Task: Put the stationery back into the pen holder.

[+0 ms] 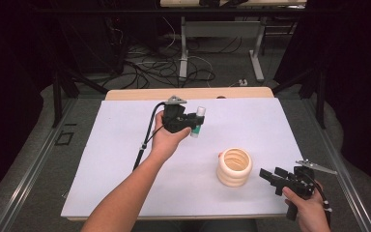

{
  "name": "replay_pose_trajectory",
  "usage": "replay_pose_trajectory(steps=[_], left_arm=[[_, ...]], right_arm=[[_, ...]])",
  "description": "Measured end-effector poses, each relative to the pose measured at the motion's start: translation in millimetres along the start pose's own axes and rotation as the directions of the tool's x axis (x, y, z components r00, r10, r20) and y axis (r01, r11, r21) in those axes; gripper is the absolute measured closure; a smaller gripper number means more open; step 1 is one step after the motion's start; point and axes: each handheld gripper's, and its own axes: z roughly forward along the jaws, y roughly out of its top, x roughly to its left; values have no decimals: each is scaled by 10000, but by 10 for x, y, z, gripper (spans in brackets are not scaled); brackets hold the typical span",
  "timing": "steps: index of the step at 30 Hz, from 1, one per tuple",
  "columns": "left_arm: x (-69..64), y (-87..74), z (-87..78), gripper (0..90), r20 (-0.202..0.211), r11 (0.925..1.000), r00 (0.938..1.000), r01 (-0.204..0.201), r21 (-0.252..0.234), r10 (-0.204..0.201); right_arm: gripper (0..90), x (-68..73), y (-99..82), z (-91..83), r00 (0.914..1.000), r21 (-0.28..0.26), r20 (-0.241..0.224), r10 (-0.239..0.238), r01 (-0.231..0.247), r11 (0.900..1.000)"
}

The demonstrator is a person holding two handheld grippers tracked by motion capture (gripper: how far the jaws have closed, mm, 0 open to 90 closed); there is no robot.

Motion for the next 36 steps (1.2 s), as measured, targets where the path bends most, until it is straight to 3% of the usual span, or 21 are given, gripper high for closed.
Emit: replay_pose_trajectory(steps=[3, 8, 13, 16, 19, 29, 36], left_arm=[[-49, 6, -84, 654, 301, 9981, 9991, 302, -528, -286], [-116, -13, -178, 654, 688, 9936, 9965, 543, -986, -477], [-205, -46, -251, 654, 760, 9858, 9955, 675, -1536, -564], [-278, -60, -278, 654, 776, 9835, 9960, 568, -1719, -439], [-328, -68, -297, 654, 893, 9811, 9949, 629, -1832, -471], [-630, -132, -307, 654, 1889, 9688, 9810, 885, -2315, -444], [-777, -217, -213, 654, 2153, 9674, 9762, 790, -2407, -261]], right_arm=[[196, 2, -2, 4, 10000, 7, -8, -7, 7, 10000], [197, 6, -1, 4, 10000, 7, -24, 1, -1, 10000], [197, 7, -1, 4, 10000, 9, -18, -11, 11, 10000], [197, 17, -5, 14, 9999, -151, 107, -6, 7, 9999], [197, 19, -5, 2, 10000, 51, 13, 5, -5, 10000], [197, 20, -6, 4, 9999, -67, 43, -117, 117, 9999], [196, 22, -2, -3, 9999, -87, 104, -81, 82, 9999]])
